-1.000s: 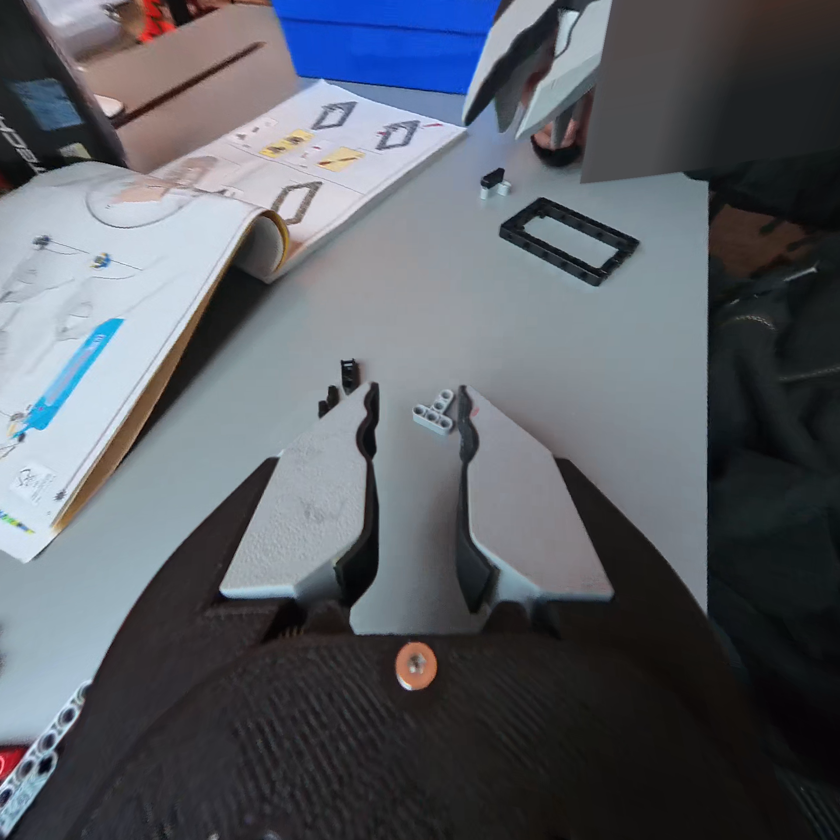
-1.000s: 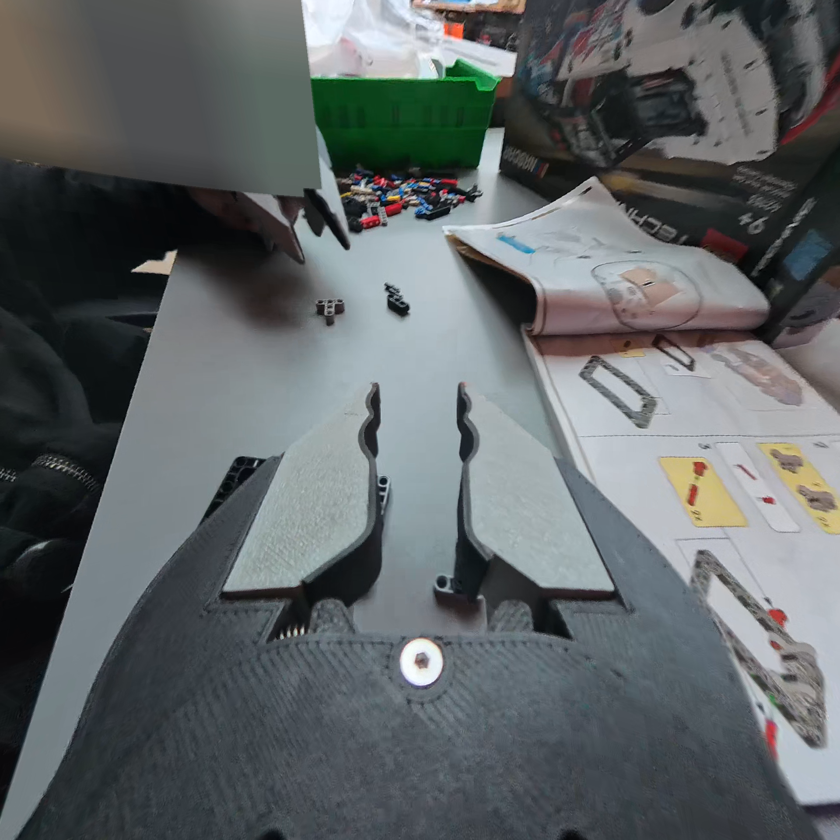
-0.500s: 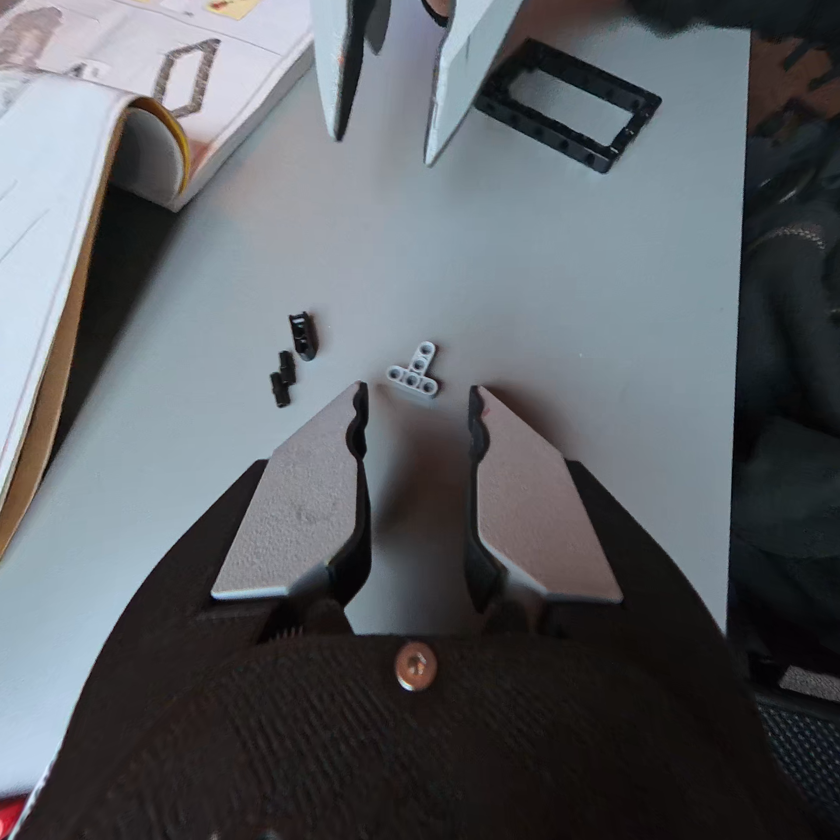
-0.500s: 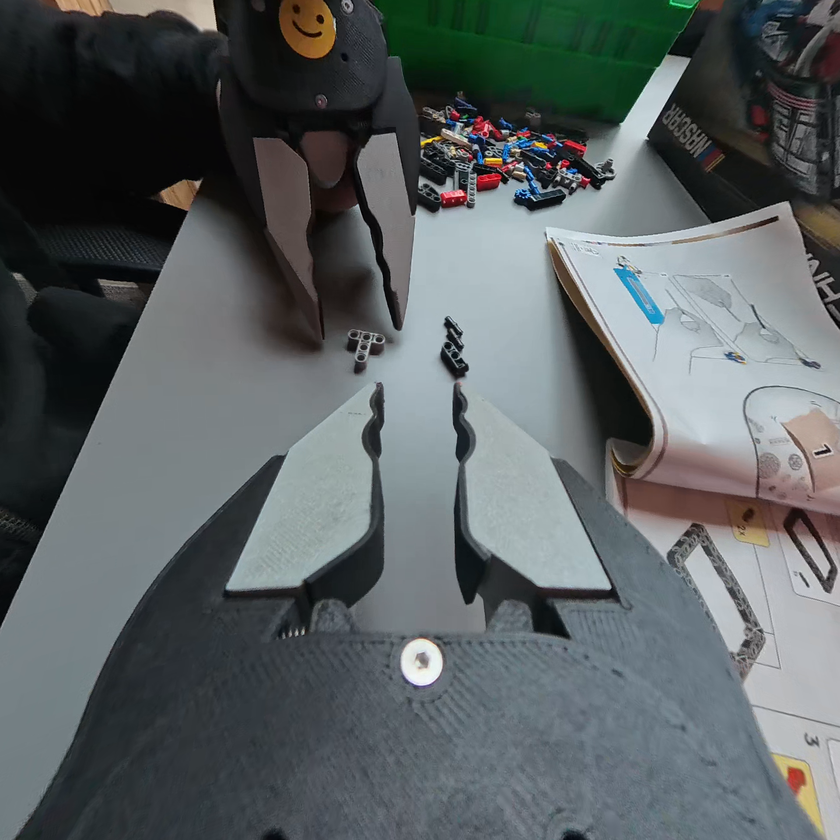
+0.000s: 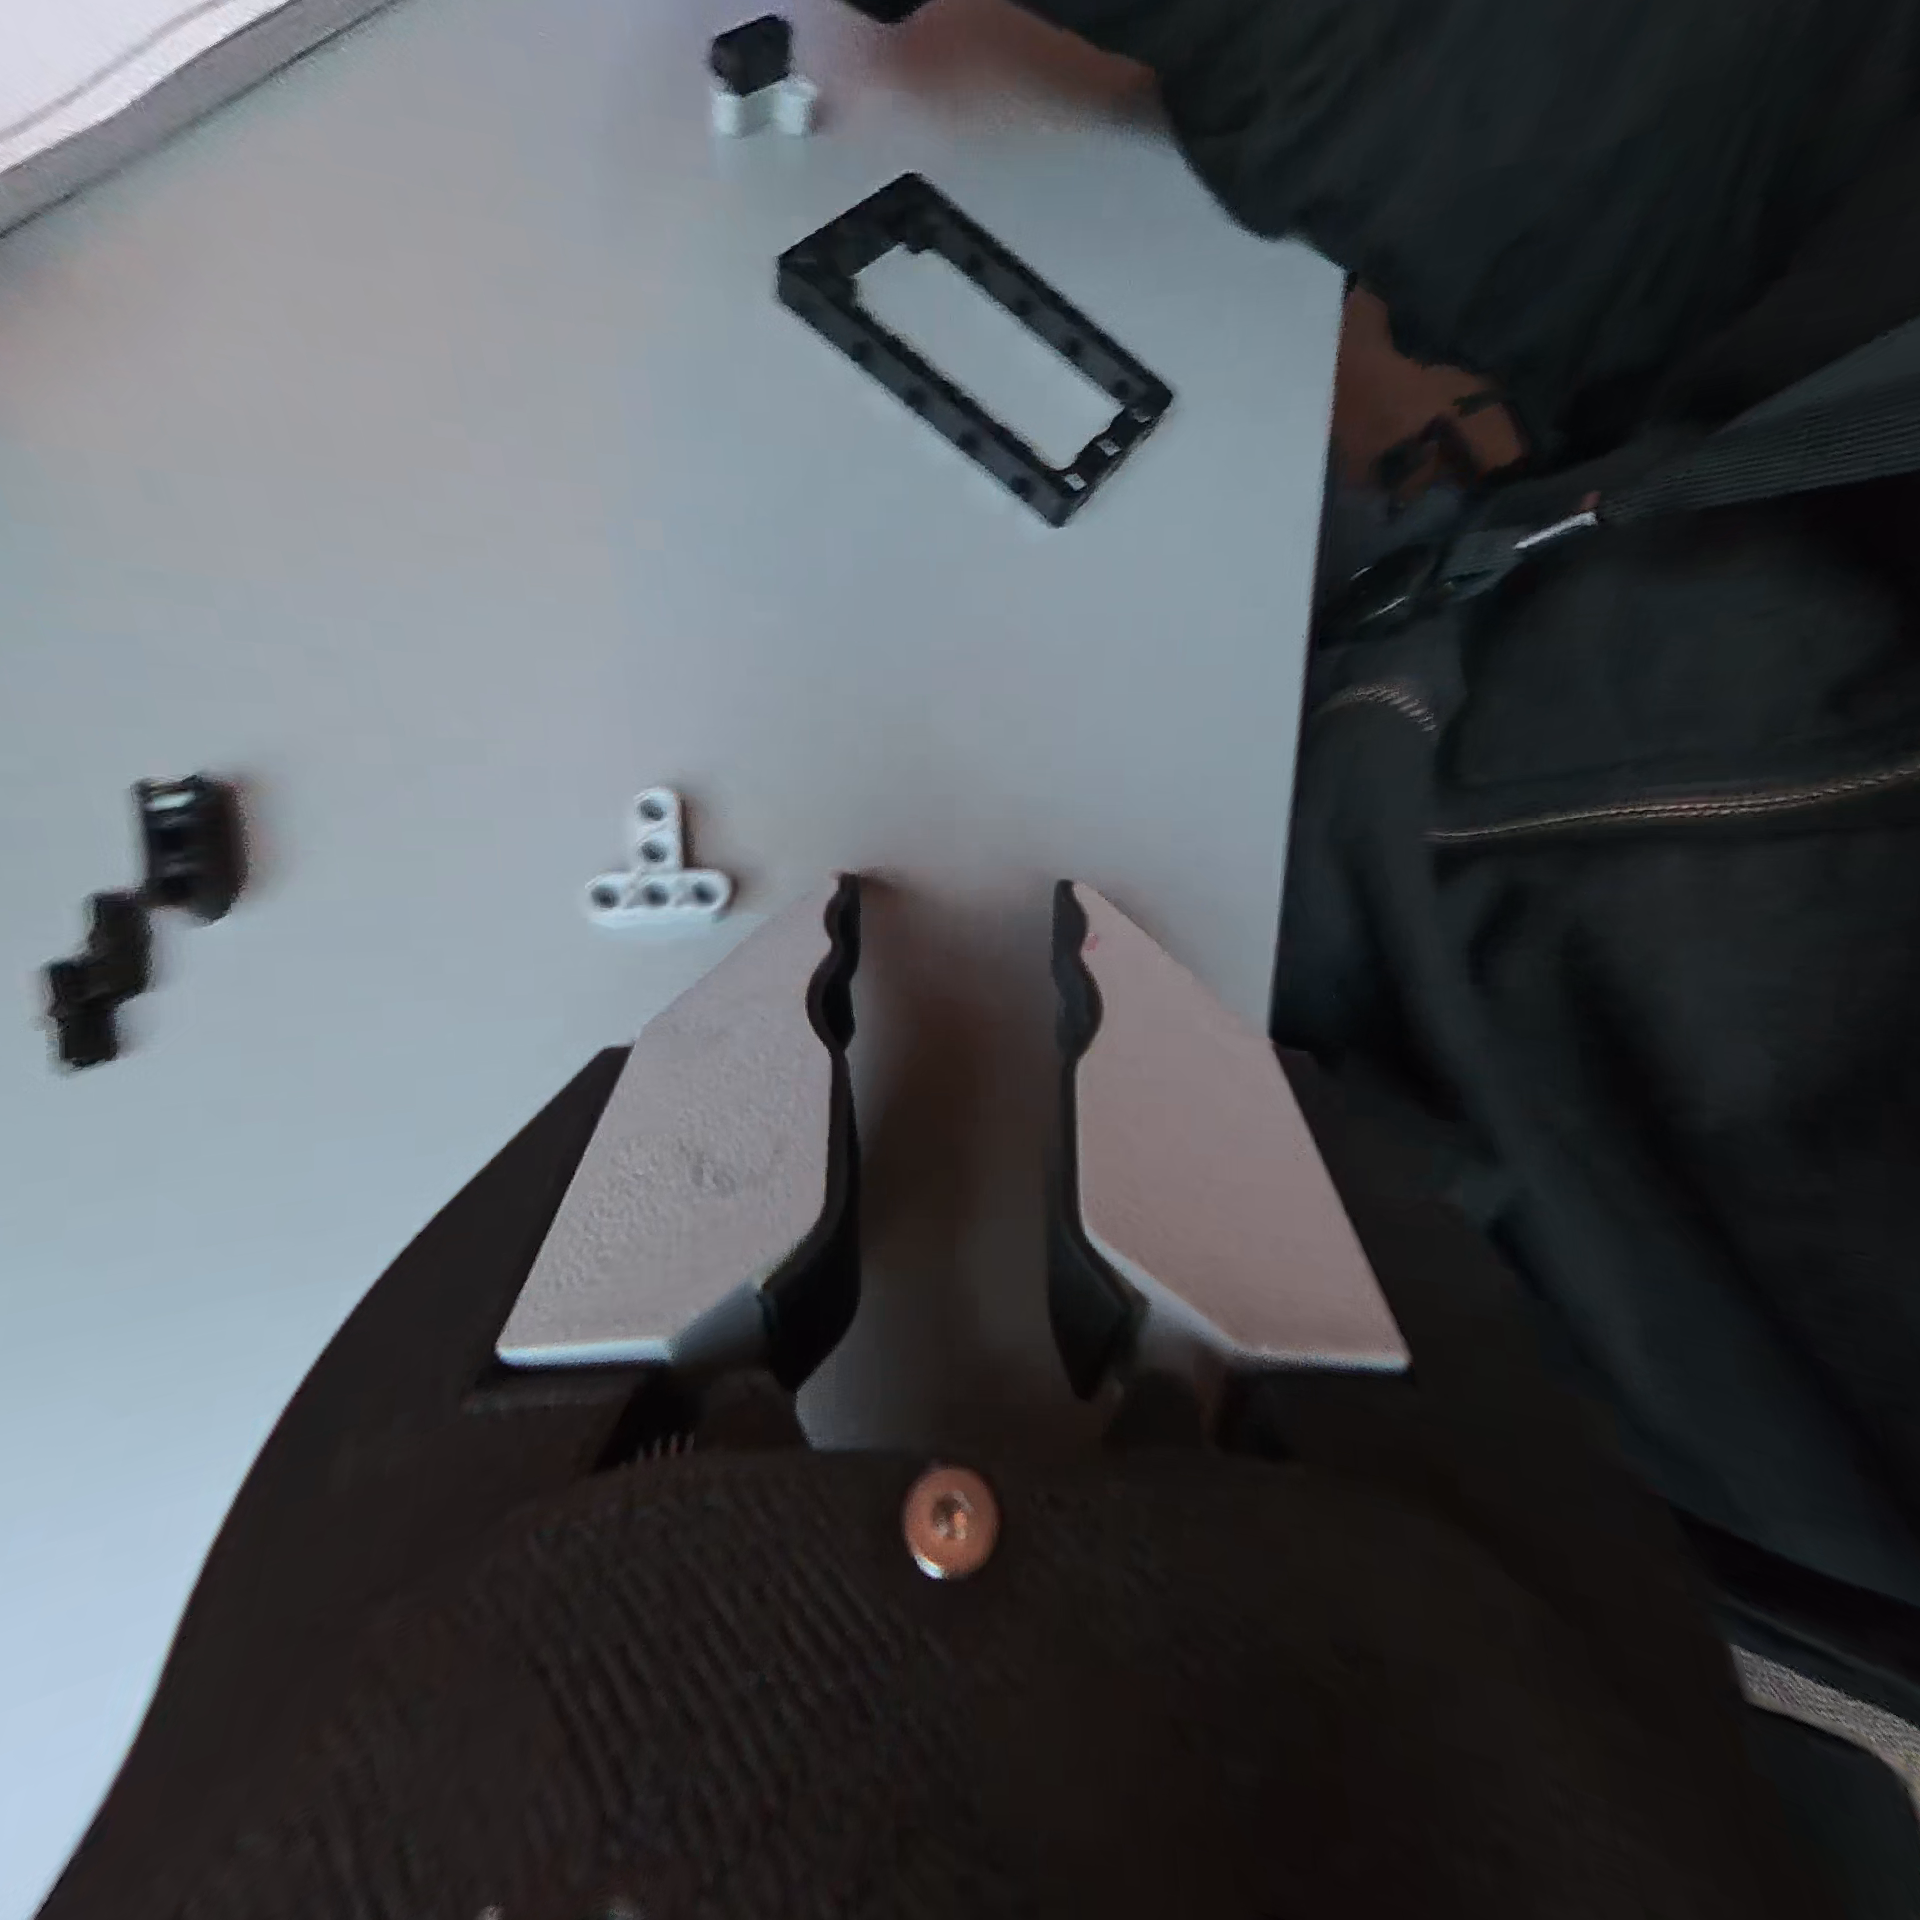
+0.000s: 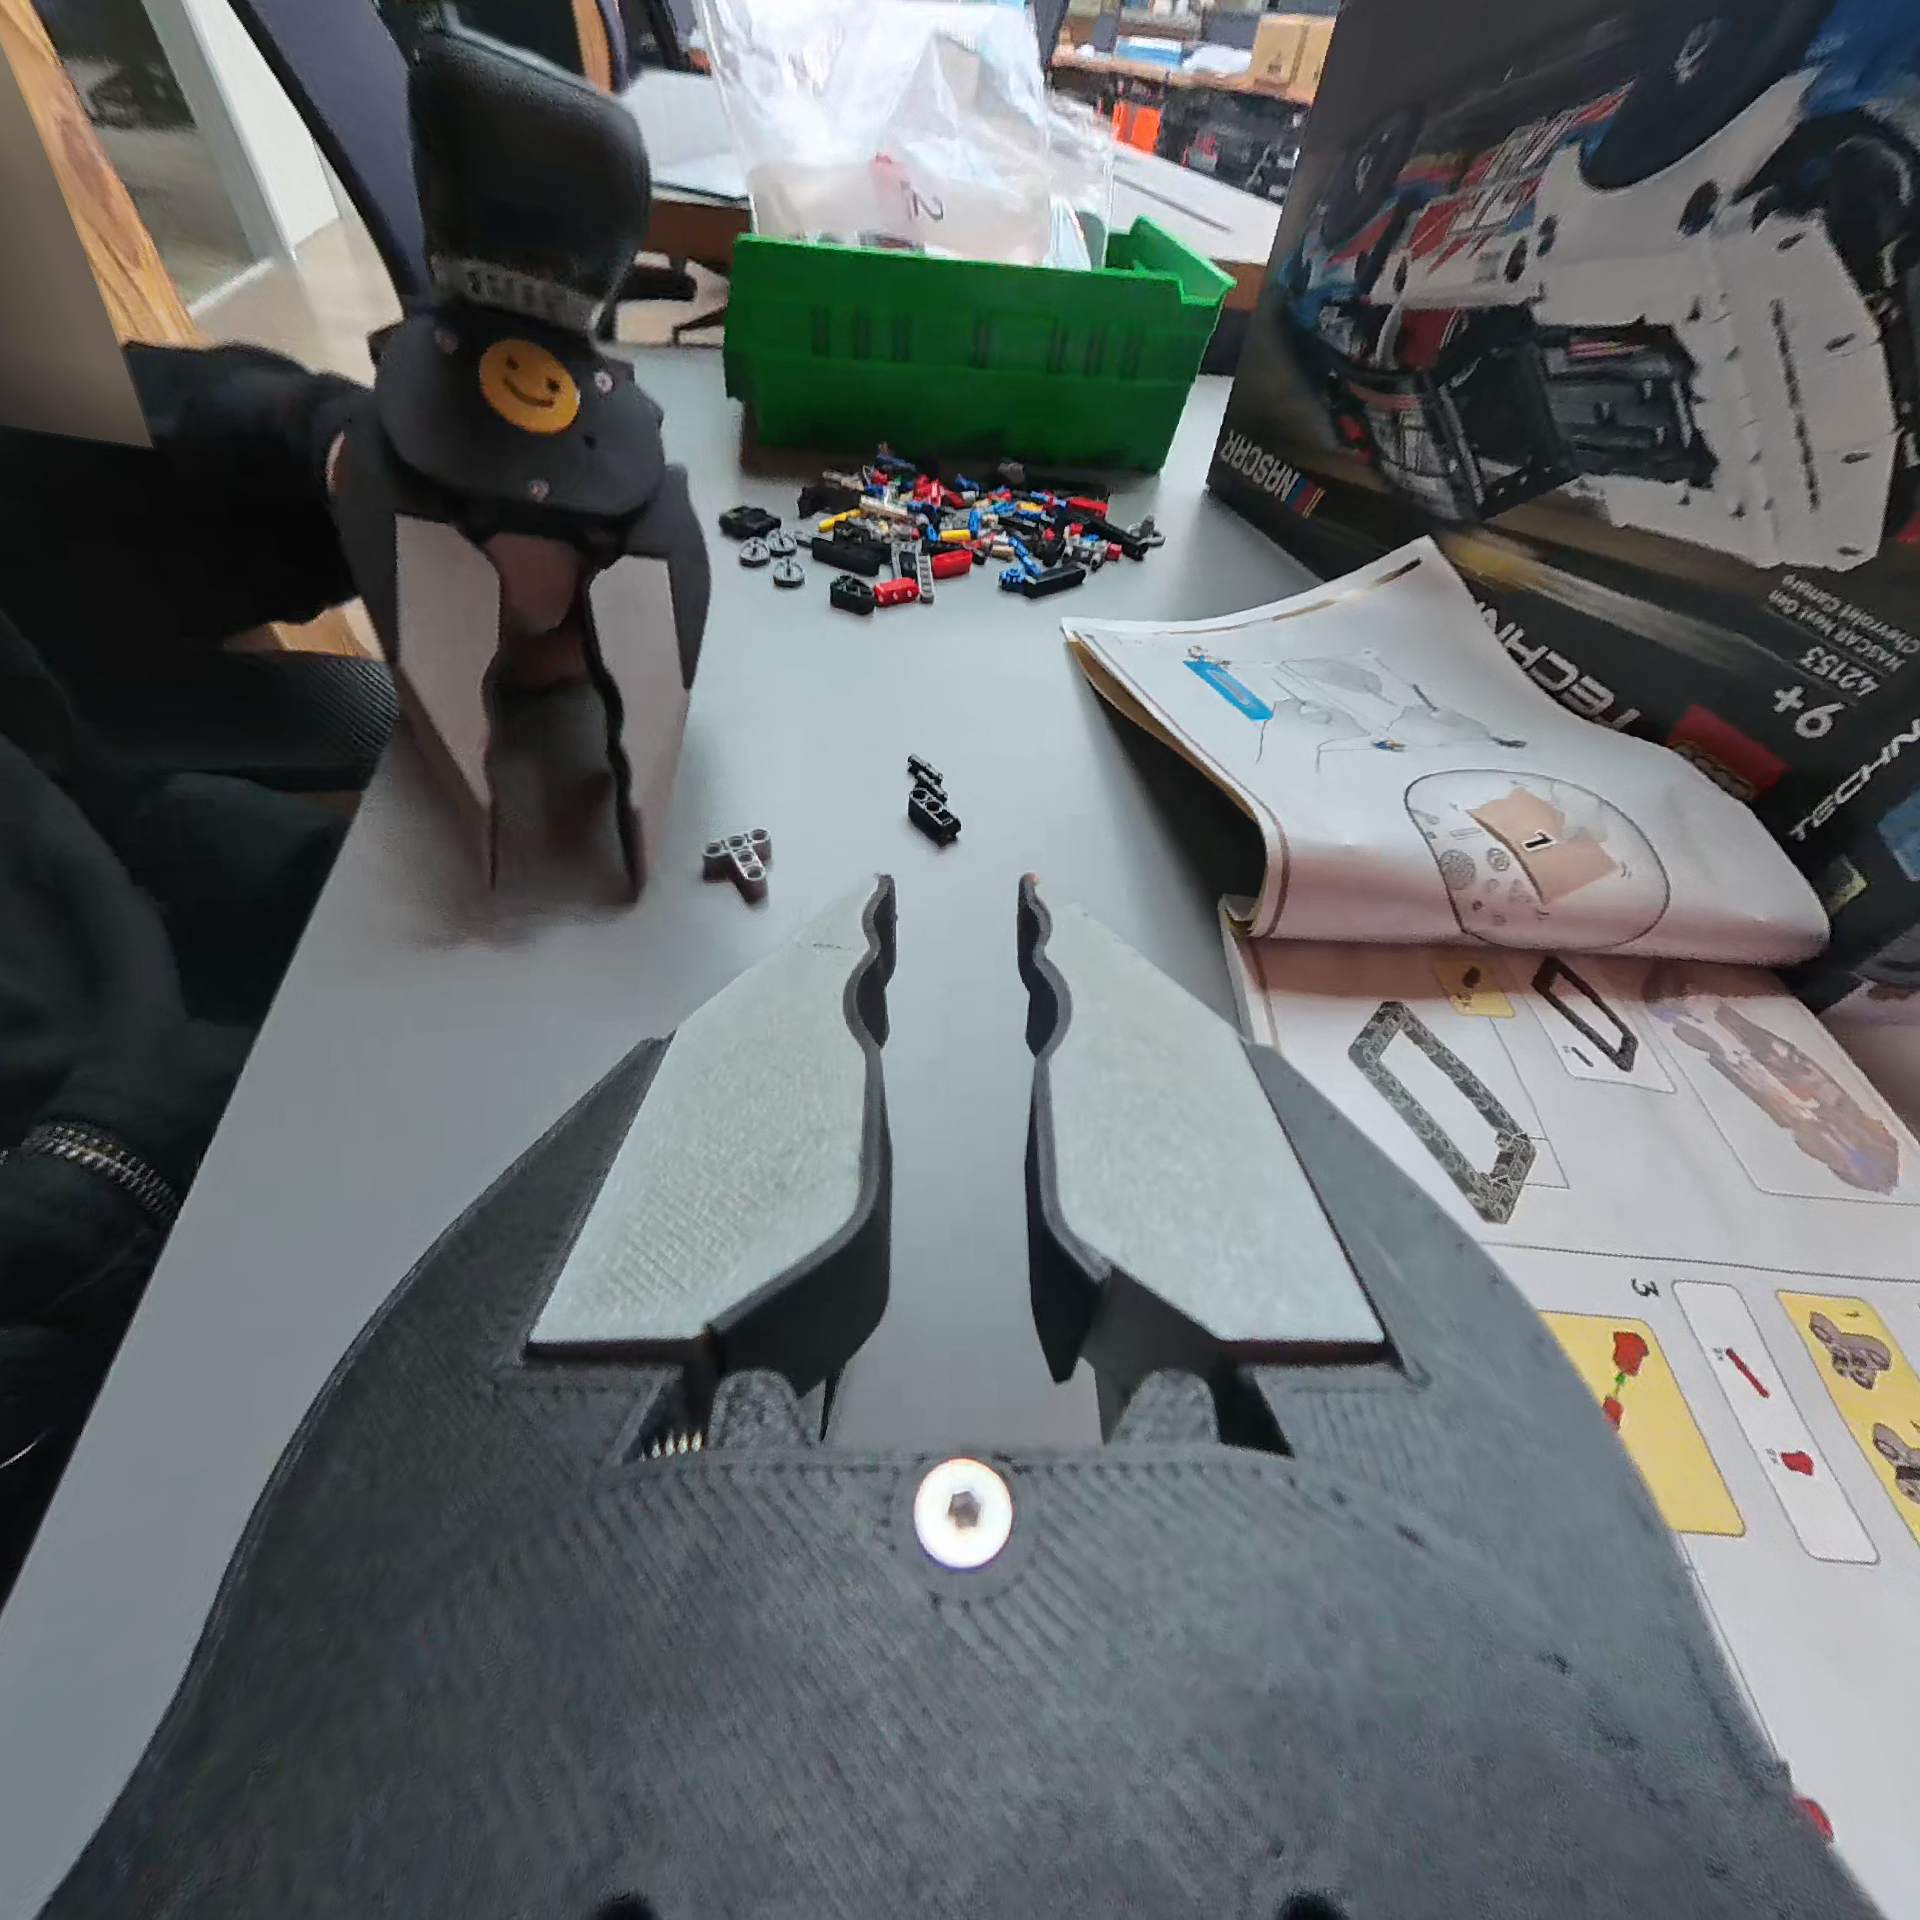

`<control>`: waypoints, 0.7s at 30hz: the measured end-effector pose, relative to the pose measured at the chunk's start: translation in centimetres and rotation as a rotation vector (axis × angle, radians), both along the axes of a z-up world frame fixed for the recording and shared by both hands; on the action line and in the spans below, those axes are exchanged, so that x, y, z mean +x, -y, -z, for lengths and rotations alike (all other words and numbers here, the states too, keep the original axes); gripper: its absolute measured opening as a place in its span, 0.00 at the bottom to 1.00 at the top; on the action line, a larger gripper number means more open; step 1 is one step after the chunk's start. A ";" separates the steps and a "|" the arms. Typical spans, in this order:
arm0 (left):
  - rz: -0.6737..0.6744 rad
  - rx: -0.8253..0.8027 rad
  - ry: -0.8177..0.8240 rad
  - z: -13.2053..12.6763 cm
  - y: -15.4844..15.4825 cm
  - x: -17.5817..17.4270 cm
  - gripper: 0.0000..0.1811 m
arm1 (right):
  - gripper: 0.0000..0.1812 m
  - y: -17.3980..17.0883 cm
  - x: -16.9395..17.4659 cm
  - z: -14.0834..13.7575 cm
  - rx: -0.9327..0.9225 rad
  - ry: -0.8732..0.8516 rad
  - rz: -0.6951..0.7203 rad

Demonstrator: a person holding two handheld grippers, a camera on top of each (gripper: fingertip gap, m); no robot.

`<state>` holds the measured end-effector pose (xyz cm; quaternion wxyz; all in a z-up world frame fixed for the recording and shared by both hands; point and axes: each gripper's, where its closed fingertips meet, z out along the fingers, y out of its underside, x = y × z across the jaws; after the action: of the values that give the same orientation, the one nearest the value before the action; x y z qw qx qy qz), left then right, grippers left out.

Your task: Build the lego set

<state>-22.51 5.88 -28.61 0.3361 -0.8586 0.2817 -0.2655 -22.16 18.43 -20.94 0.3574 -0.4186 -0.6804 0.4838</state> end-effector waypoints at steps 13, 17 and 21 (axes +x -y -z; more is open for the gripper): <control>-0.103 0.074 -0.226 -0.5 -2.0 -6.8 0.21 | 0.09 -0.1 0.4 -1.5 -0.047 -0.073 0.006; 0.014 0.100 -0.326 0.5 -3.3 -5.7 0.19 | 0.09 0.2 0.3 -1.2 -0.029 -0.062 -0.002; 0.088 0.102 -0.329 0.8 -3.5 -4.3 0.16 | 0.09 0.2 0.4 -1.3 -0.039 -0.069 -0.005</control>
<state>-26.82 9.35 -29.38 0.3165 -0.8592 0.3833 -0.1213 -21.76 18.27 -19.59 0.3714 -0.4069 -0.6590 0.5120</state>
